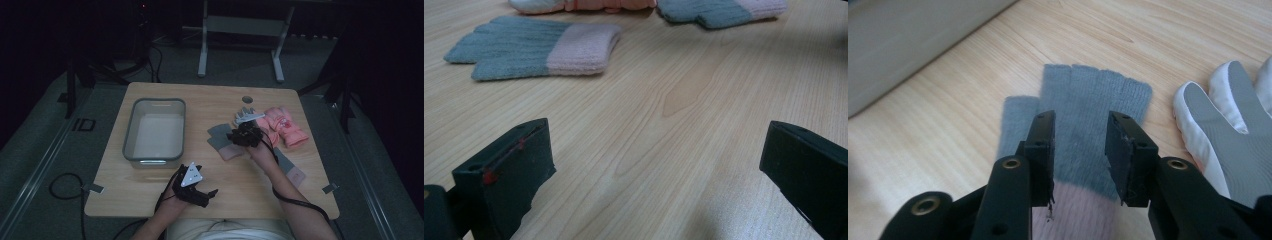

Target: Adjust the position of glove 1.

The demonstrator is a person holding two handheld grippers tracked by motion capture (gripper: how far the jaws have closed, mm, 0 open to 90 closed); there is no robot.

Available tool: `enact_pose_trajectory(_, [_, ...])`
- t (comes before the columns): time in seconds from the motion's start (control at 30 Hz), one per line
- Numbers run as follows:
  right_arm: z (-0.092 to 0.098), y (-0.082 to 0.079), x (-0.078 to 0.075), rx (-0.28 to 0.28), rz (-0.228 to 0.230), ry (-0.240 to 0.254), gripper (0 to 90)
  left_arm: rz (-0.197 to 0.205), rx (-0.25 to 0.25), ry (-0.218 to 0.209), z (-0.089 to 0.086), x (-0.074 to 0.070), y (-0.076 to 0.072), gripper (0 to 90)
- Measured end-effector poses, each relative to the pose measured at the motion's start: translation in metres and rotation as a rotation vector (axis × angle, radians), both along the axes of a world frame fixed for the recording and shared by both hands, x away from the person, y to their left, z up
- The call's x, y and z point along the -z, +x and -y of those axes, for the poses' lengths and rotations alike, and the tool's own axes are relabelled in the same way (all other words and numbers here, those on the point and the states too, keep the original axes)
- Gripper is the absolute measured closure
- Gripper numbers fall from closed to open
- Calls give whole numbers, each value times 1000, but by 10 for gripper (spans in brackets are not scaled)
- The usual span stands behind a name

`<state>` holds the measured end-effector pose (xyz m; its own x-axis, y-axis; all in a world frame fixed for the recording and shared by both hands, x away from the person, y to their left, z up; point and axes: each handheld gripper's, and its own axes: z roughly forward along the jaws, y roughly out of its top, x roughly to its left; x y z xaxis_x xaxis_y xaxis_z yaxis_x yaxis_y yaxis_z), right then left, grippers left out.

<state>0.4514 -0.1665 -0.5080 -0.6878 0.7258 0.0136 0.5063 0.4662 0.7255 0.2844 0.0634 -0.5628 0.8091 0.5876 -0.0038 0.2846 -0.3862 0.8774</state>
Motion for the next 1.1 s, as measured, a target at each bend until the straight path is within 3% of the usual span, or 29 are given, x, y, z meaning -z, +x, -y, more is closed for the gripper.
enact_pose_trajectory(0.2, [-8, 12, 9, -2, -27, -47, 664, 1, 2, -2, 0, 0, 0, 4])
enact_pose_trajectory(0.37, [-17, 22, 20, -36, -11, -100, 669, 0, 3, -4, 0, 0, 0, 4])
enact_pose_trajectory(0.6, [-24, 30, 26, -62, -16, -128, 664, -1, 4, -7, -1, 0, 0, 4])
enact_pose_trajectory(0.67, [-27, 34, 32, -69, -38, -154, 651, -1, 3, -7, -1, 0, 0, 4])
enact_pose_trajectory(0.87, [-27, 35, 35, -73, -38, -142, 688, -2, 3, -5, 0, 0, 0, 4])
enact_pose_trajectory(0.93, [-28, 31, 37, -56, -19, -128, 768, -3, 3, -4, 0, 0, 0, 4])
enact_pose_trajectory(1.0, [-29, 29, 38, -50, -11, -127, 792, -6, 1, -4, 0, 0, 0, 4])
enact_pose_trajectory(1.1, [-31, 28, 36, -21, -36, -114, 850, -6, 0, -5, 0, 0, 0, 4])
